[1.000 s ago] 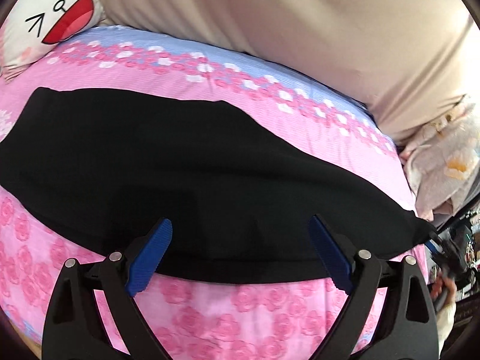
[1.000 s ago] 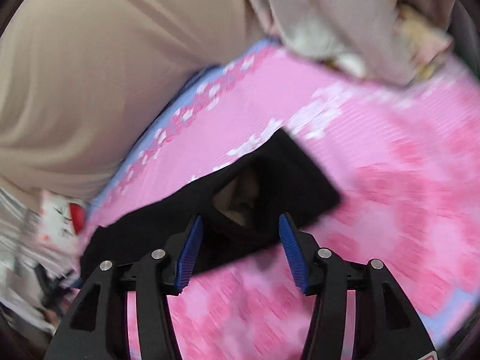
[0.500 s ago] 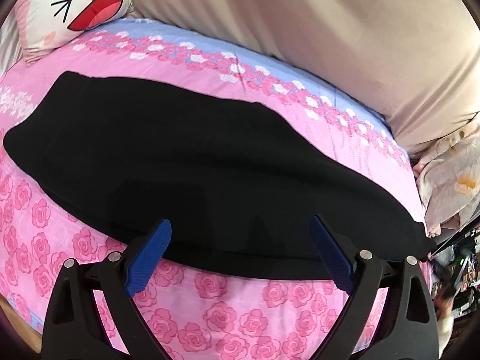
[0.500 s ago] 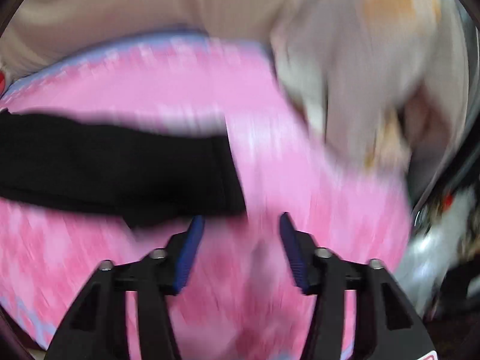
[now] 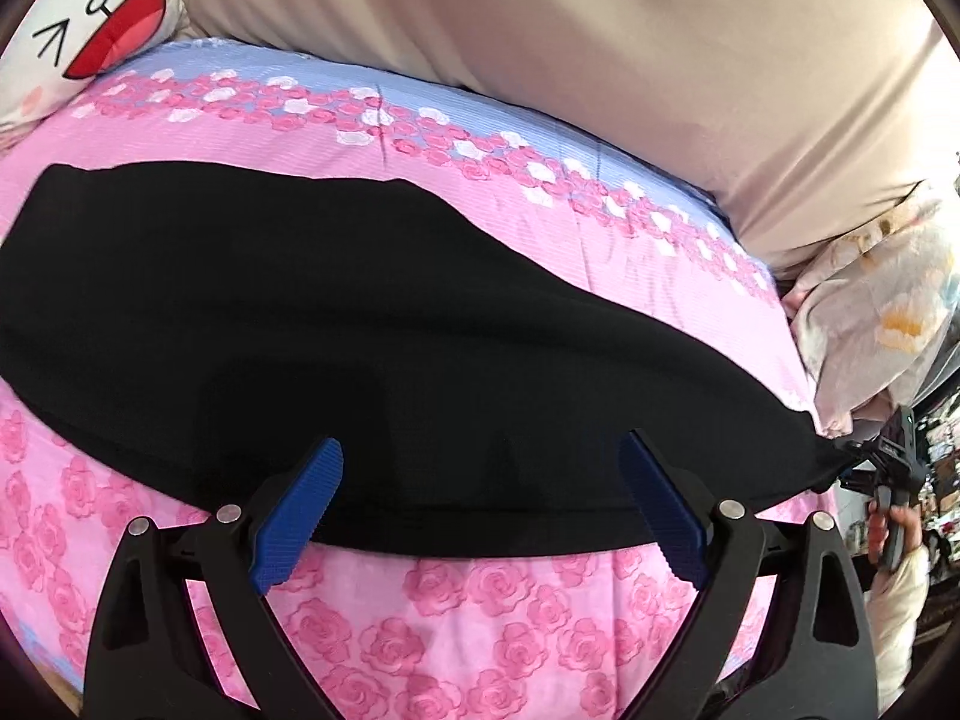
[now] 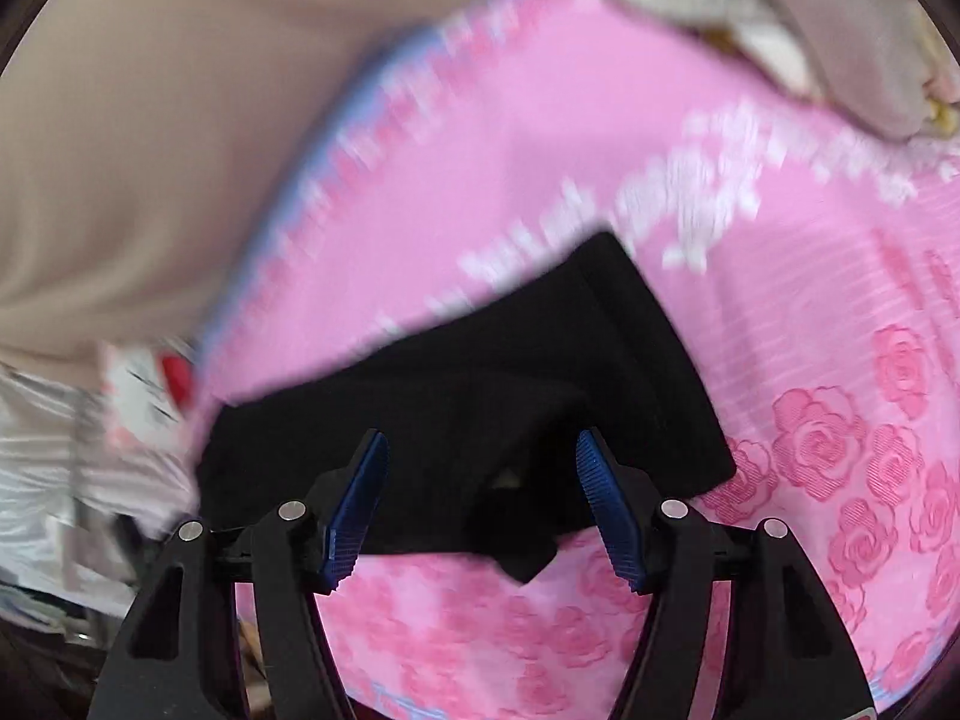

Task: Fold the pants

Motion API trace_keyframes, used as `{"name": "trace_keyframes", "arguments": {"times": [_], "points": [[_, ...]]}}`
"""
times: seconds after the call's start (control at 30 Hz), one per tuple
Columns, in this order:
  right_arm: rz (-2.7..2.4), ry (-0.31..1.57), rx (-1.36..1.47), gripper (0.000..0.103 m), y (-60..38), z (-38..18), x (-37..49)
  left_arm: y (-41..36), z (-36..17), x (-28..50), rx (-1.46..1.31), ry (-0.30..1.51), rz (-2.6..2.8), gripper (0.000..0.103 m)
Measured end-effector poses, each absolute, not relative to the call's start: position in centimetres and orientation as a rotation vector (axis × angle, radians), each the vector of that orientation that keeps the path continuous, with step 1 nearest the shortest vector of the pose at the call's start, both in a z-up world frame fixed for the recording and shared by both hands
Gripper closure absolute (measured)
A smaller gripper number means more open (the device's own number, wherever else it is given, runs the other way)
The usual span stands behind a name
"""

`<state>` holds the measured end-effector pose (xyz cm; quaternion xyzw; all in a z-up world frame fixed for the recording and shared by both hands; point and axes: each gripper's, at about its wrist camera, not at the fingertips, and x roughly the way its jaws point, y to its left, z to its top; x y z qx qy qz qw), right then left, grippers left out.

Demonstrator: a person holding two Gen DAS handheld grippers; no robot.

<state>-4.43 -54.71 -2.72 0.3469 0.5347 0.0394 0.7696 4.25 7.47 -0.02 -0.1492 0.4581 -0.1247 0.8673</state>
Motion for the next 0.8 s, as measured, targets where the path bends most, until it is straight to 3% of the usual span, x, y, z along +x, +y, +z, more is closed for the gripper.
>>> {"name": "trace_keyframes", "arguments": {"times": [0.03, 0.07, 0.17, 0.23, 0.3, 0.33, 0.5, 0.67, 0.8], "points": [[0.103, 1.165, 0.737, 0.084, -54.3, -2.8, -3.9, 7.8, 0.0, 4.2, -0.314, 0.958, -0.249, 0.011], [0.126, 1.148, 0.699, 0.093, -53.3, -2.1, -3.3, 8.2, 0.0, 4.2, -0.321, 0.96, -0.234, 0.011], [0.105, 0.959, 0.452, 0.093, -50.4, 3.5, -3.0, 8.9, -0.3, 4.4, -0.345, 0.966, -0.206, 0.011], [0.12, 0.734, 0.085, 0.093, -45.8, 8.2, -5.5, 9.1, -0.4, 4.4, -0.354, 0.967, -0.203, 0.011], [0.086, 0.63, -0.296, 0.079, -41.8, 8.3, -7.8, 9.1, -0.4, 4.2, -0.349, 0.963, -0.207, 0.011], [0.048, 0.701, -0.38, 0.068, -41.5, 6.6, -7.8, 9.1, -0.4, 4.1, -0.345, 0.961, -0.209, 0.011], [-0.19, 1.036, -0.255, 0.064, -49.4, -2.8, -8.7, 9.4, -1.3, 4.5, -0.332, 0.985, -0.198, 0.011], [-0.122, 0.816, 0.166, 0.061, -52.0, 1.8, -11.2, 8.5, -1.6, 5.0, -0.339, 0.999, -0.214, 0.011], [-0.077, 0.883, 0.303, 0.06, -51.4, -0.2, -9.1, 7.1, -1.6, 4.8, -0.343, 1.002, -0.245, 0.01]]}}
